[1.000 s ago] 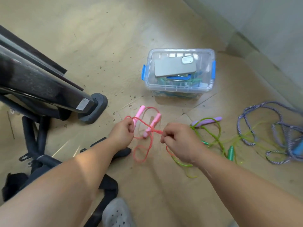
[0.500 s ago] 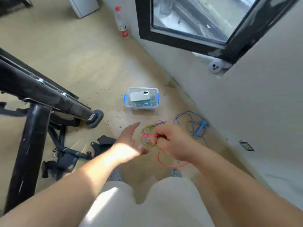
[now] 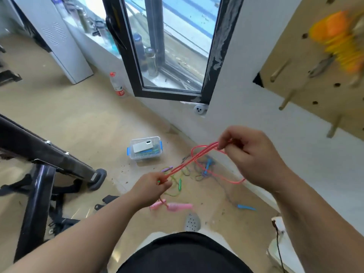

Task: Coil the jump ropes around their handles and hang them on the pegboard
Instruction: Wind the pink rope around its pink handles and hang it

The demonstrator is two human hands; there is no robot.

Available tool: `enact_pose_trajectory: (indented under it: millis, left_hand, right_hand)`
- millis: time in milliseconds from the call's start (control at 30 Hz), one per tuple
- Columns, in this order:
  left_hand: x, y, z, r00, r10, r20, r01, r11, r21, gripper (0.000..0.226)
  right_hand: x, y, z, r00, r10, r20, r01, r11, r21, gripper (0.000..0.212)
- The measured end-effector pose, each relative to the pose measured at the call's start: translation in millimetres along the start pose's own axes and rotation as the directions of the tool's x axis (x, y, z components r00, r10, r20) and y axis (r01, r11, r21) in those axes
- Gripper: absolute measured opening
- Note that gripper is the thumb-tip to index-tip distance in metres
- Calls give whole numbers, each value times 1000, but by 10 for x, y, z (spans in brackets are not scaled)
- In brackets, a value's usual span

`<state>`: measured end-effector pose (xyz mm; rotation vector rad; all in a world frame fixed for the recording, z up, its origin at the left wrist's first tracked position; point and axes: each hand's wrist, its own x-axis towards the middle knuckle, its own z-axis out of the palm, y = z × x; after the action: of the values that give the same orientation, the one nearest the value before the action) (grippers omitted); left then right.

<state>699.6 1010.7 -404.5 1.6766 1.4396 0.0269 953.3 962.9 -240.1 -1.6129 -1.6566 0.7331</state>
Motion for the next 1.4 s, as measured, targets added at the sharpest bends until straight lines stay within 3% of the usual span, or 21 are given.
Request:
enact_pose_trajectory:
  millis: [133, 267, 333, 533, 633, 767, 833, 900, 933, 1033, 1100, 1167, 1233, 1333, 1400]
  left_hand:
    - [-126, -182, 53, 1000, 15, 24, -15, 1000, 13, 27]
    - [-192, -271, 171, 995, 79, 62, -84, 993, 82, 32]
    - [-208, -181, 257, 991, 111, 78, -119, 987, 107, 31]
    - [-531, 490, 493, 950, 174, 261, -123, 972, -202, 34]
    - [-853, 1001, 579, 915, 246, 319, -104, 910, -402, 26]
    - [-1339, 1658, 777, 862, 317, 396, -30, 810, -585, 14]
    - [-1575, 1935, 937, 828, 341, 445, 30, 766, -642, 14]
    - [-1782, 2184, 1147, 806, 355, 474, 80, 728, -681, 12]
    - [-1872, 2308, 1267, 803, 360, 476, 94, 711, -697, 10]
    - [-2093, 2643, 1662, 796, 364, 484, 132, 676, -725, 9]
    - [-2207, 2837, 1905, 766, 373, 524, 163, 675, -719, 9]
    - [-2288, 3025, 2084, 731, 399, 554, 151, 697, -701, 10]
    - [-2307, 3207, 2170, 730, 412, 546, 122, 707, -696, 14]
    - [-2216, 3416, 2172, 817, 380, 433, -6, 758, -652, 8]
    - [-2058, 3447, 2147, 887, 335, 318, -150, 860, -488, 17]
  right_hand:
    - [-609, -205, -444, 912, 84, -402, -18, 986, 164, 33]
    - [-1308, -282, -667, 824, 179, -537, -131, 983, 126, 45]
    - [-1628, -225, -687, 779, 226, -585, -207, 973, 102, 40]
    - [-2327, 256, -785, 530, 405, -745, -347, 905, 246, 35]
    - [-2578, 475, -864, 460, 437, -773, -368, 886, 282, 34]
    - [-2892, 781, -1005, 465, 493, -735, -413, 855, 313, 34]
    - [-3070, 1020, -1077, 508, 565, -651, -507, 806, 304, 26]
    - [-3268, 1171, -1103, 587, 654, -477, -694, 710, 119, 47]
    - [-3374, 1196, -1100, 633, 671, -385, -716, 697, 38, 63]
    - [-3630, 1074, -1000, 852, 513, -110, -510, 859, 55, 81]
    - [-3791, 1010, -830, 907, 409, 95, -420, 896, 148, 73]
    - [-3954, 1059, -671, 882, 432, 187, -464, 865, 189, 55]
    - [-4115, 1184, -633, 847, 498, 187, -530, 822, 208, 28]
    - [-4372, 1335, -774, 762, 618, 193, -645, 751, 142, 27]
    - [-4508, 1417, -892, 756, 639, 140, -654, 730, 200, 30]
